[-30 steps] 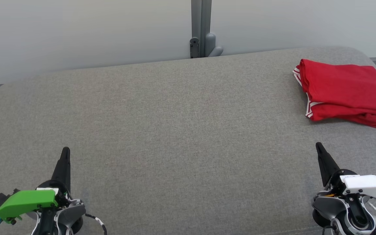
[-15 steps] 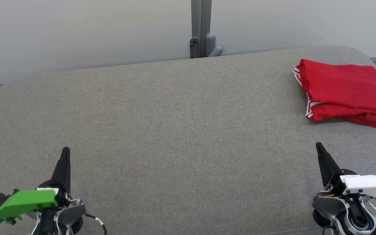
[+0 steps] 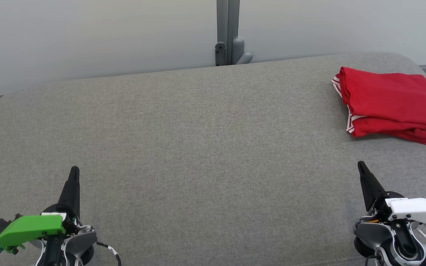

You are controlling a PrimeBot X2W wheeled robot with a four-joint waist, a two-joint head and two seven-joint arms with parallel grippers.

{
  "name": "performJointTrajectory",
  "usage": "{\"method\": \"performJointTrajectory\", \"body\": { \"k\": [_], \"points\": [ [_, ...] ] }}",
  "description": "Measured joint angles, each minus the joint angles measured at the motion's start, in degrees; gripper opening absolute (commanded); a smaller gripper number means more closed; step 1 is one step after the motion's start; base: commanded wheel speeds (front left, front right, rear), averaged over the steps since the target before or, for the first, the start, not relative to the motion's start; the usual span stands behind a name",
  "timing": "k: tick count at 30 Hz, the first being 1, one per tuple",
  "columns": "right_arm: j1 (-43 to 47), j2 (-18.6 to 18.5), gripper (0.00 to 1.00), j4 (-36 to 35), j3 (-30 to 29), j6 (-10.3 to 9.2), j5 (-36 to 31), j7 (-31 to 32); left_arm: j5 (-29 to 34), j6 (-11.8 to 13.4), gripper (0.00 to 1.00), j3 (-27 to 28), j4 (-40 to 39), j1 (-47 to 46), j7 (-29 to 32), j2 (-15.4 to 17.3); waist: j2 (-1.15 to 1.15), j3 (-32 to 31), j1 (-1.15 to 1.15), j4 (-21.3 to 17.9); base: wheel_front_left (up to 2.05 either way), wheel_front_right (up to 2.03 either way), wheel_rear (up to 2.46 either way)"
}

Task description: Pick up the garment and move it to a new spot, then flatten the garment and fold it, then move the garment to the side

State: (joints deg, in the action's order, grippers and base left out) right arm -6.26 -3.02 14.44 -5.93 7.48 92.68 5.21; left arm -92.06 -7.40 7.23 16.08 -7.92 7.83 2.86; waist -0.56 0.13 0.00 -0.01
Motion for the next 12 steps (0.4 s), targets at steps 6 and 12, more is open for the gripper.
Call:
{"method": "performJointTrajectory", "body": {
  "k": [6, 12],
  "points": [
    [0.00, 0.01, 0.00, 0.00, -0.02, 0.00, -0.01, 0.00, 0.00, 0.00, 0.00, 0.00, 0.00, 0.00, 0.00, 0.00, 0.00, 0.00, 0.00, 0.00, 0.00, 0.00, 0.00],
    [0.00, 0.01, 0.00, 0.00, -0.03, 0.00, -0.01, 0.01, 0.00, 0.00, 0.00, 0.00, 0.00, 0.00, 0.00, 0.00, 0.00, 0.00, 0.00, 0.00, 0.00, 0.00, 0.00]
  ]
}}
